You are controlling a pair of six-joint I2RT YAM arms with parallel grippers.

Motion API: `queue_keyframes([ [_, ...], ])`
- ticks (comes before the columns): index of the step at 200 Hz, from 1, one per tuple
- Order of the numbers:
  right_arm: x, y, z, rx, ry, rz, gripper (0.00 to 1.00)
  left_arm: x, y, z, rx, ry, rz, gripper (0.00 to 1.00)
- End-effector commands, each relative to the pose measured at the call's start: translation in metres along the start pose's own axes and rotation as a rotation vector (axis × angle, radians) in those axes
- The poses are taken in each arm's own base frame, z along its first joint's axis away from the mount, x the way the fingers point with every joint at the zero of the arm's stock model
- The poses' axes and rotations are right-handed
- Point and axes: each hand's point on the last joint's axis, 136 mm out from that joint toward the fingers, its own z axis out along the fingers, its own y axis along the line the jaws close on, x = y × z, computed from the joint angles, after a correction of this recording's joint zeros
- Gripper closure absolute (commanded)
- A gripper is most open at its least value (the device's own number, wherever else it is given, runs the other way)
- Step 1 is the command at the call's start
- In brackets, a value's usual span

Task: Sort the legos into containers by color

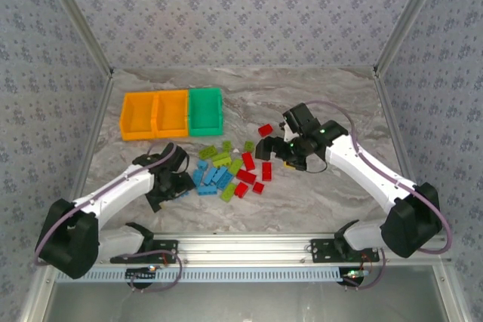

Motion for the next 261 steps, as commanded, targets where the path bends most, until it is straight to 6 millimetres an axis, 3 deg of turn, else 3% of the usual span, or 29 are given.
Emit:
queue_keyframes([
  [1,0.008,-0.009,-0.004,0.019,0.016,0.04,0.0,-0.005,-0.004,0.004,0.008,-0.023,0.043,0.1],
  [48,0.007,-0.008,-0.004,0.013,0.012,0.045,0.0,-0.011,-0.004,0.002,0.005,-0.06,0.036,0.38],
  [73,0.005,-0.005,-0.006,0.008,0.008,0.043,0.0,-0.015,-0.006,-0.005,0.011,-0.076,0.041,0.43],
  [91,0.004,-0.003,-0.009,0.006,0.005,0.041,0.0,-0.027,-0.013,-0.03,0.042,-0.121,0.038,0.45],
  [107,0.001,0.001,-0.014,-0.001,-0.009,0.035,0.0,-0.054,-0.027,-0.076,0.108,-0.231,0.041,0.45],
  [125,-0.004,0.003,-0.017,-0.002,-0.033,0.028,0.0,-0.102,-0.038,-0.126,0.165,-0.378,0.02,0.46],
  [150,-0.01,0.006,-0.019,-0.011,-0.049,0.029,0.0,-0.179,-0.034,-0.156,0.143,-0.501,-0.038,0.46],
  [170,-0.012,0.008,-0.023,-0.013,-0.057,0.022,0.0,-0.238,-0.03,-0.154,0.103,-0.544,-0.078,0.47],
  [196,-0.013,0.008,-0.028,-0.005,-0.069,0.022,0.0,-0.295,-0.037,-0.128,0.099,-0.518,-0.107,0.47],
  [217,-0.013,0.008,-0.031,-0.005,-0.081,0.036,0.0,-0.319,-0.042,-0.099,0.107,-0.457,-0.132,0.47],
  [237,-0.012,0.007,-0.032,-0.004,-0.085,0.045,0.0,-0.342,-0.048,-0.087,0.112,-0.463,-0.125,0.45],
  [261,-0.013,0.005,-0.033,0.007,-0.093,0.049,0.0,-0.354,-0.054,-0.079,0.127,-0.452,-0.098,0.31],
])
